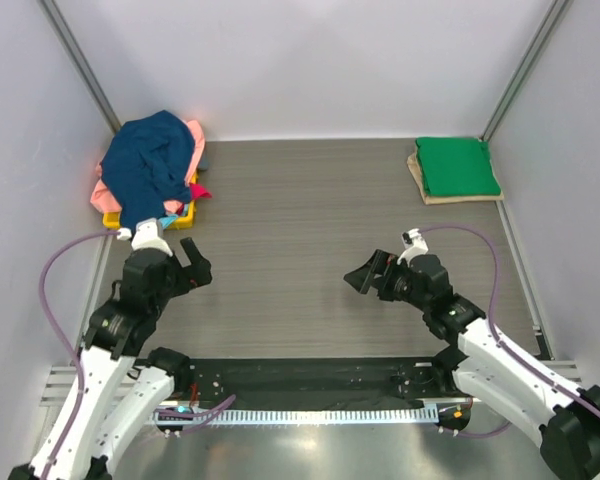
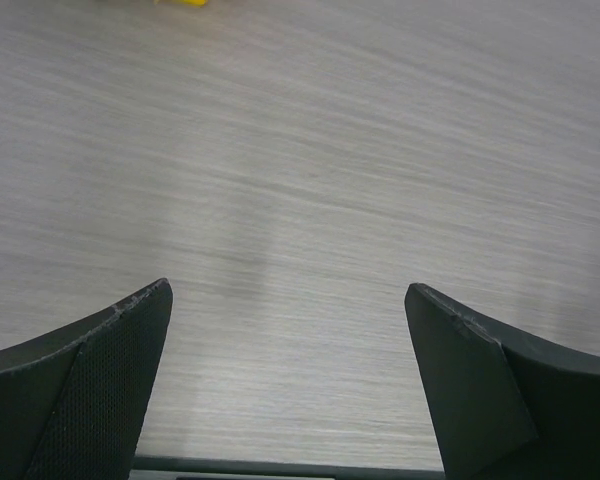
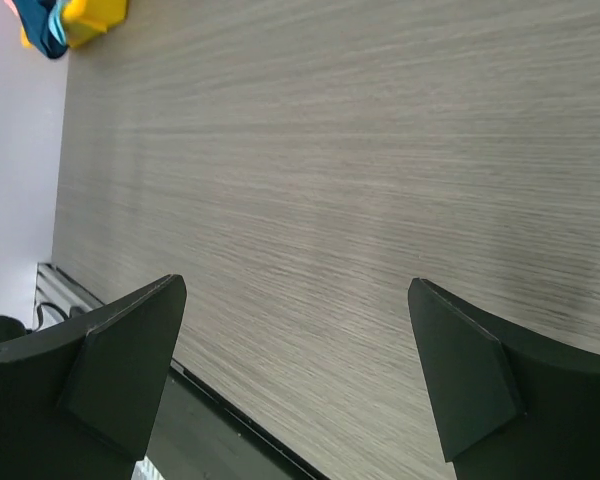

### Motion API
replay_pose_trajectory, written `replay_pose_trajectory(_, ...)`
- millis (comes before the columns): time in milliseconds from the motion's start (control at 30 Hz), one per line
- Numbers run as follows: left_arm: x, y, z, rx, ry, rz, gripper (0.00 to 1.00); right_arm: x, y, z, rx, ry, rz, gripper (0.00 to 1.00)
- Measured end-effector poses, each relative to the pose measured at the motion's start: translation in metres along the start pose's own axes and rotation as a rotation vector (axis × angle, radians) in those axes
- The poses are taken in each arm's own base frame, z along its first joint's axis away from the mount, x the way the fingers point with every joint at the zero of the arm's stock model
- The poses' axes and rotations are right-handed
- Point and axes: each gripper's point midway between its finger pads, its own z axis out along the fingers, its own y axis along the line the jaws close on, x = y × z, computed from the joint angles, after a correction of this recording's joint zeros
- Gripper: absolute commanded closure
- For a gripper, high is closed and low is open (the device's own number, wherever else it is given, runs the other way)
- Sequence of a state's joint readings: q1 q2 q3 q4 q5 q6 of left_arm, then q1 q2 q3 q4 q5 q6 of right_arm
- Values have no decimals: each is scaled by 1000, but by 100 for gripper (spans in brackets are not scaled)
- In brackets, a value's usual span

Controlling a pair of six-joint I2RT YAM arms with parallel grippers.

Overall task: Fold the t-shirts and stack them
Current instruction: Reset both grippers

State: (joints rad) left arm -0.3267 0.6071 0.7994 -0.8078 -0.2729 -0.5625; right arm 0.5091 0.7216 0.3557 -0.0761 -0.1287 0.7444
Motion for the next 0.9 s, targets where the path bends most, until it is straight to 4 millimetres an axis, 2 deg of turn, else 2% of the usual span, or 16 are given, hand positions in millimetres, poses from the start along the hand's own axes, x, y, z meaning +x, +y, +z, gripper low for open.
replay_pose_trajectory(167,-14,-15,-19,132,-100,-7,0,27,-10,23,-17,94,16,0)
replay_pose_trajectory(400,-11,-13,-10,99,-63,6,2,65,-17,58,-56,208,10,0)
replay_pose_trajectory(533,-8,-11,-4,70,-33,15,2,67,-6,70,-128,207,-3,0)
replay_pose_trajectory(900,-8,-3,-3,21,-42,8,3,74,4,73,-201,237,-25,0)
